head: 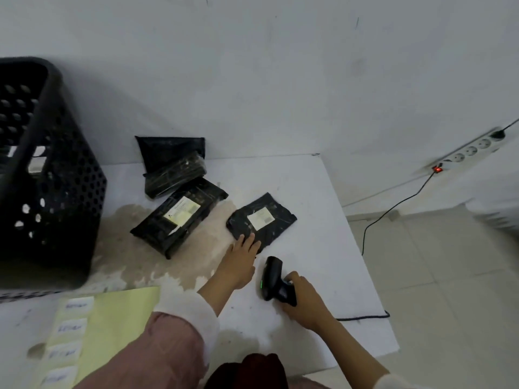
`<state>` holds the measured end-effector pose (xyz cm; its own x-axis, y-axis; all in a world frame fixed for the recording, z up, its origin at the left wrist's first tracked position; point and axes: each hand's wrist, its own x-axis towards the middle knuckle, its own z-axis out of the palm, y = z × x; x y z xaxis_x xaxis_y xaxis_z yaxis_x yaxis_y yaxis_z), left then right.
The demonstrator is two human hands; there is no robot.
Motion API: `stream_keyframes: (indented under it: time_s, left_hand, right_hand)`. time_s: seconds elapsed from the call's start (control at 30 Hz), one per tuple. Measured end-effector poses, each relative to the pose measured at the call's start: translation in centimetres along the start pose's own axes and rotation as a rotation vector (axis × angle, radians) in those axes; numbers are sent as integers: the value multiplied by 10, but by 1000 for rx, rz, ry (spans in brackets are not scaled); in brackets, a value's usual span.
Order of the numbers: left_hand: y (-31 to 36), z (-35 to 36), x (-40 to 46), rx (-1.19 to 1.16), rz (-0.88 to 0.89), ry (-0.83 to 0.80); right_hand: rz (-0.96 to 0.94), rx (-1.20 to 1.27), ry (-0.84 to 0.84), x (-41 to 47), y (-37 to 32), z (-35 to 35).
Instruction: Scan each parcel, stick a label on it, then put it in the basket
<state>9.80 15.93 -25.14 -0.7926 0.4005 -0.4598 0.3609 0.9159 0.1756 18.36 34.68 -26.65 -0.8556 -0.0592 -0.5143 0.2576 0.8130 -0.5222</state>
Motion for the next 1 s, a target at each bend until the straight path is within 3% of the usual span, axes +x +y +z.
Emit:
stream_keyframes:
  time_s: [0.3, 0.57, 1.0]
  left_hand:
    - [-11, 9, -39, -182, -78, 11]
    - [-8, 11, -51, -155, -111, -117]
    - [-6, 2, -52, -89, -109, -279]
  right_hand:
    - [-6, 273, 90, 14, -39, -66]
    - [-67, 432, 78, 2, -103, -121]
    - [17, 376, 86, -13, -123, -141]
